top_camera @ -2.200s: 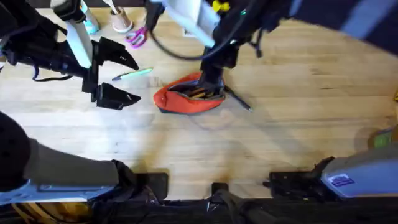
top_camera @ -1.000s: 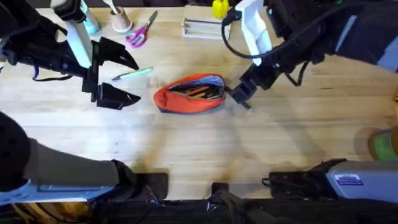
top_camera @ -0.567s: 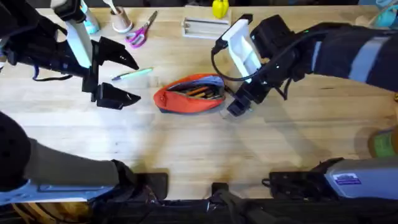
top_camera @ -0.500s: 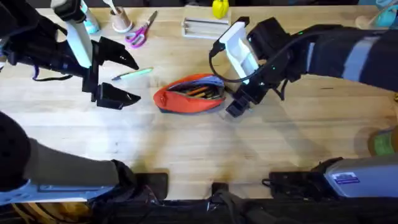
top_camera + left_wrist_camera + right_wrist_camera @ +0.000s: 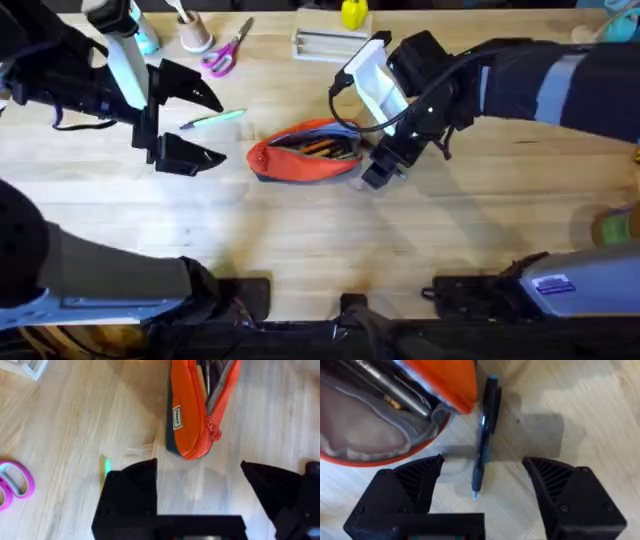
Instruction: Unzip the bag, pick up the pens from the table one at a time and place them inside, then zip the bag closed.
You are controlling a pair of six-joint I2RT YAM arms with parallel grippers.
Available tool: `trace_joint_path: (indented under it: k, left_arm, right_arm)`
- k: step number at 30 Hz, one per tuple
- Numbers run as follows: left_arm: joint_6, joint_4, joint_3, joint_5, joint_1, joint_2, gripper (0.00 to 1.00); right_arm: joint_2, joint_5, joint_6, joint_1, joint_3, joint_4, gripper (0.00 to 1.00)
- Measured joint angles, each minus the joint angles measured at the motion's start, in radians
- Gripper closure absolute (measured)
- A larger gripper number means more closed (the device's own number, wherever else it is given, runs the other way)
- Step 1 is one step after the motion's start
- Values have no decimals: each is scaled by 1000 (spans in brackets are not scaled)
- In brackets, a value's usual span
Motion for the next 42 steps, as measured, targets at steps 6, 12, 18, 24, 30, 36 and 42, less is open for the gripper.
trace_joint_path:
  k: [6, 12, 18, 24, 30, 36, 42]
  left_arm:
    - [0, 0, 0, 0, 0, 0, 8]
    - [0, 0, 0, 0, 0, 0, 7]
    - [0, 0, 0, 0, 0, 0, 8]
    - [0, 0, 0, 0, 0, 0, 8]
    - [0, 0, 0, 0, 0, 0, 7]
    - [0, 0, 0, 0, 0, 0, 7]
    - [0, 3, 0, 0, 0, 0, 7]
  right_arm:
    - [4, 9, -6, -2, 5, 7, 273]
    - [13, 3, -7, -8, 16, 26, 949]
    - [17, 4, -14, -8, 34, -11, 953]
    - [-29, 78, -103, -16, 150, -104, 959]
    - [-140, 89, -292, 7, 272, -83, 963]
    - [-142, 71, -508, 97, 281, -101, 967]
    - [-93, 38, -585, 177, 281, -100, 968]
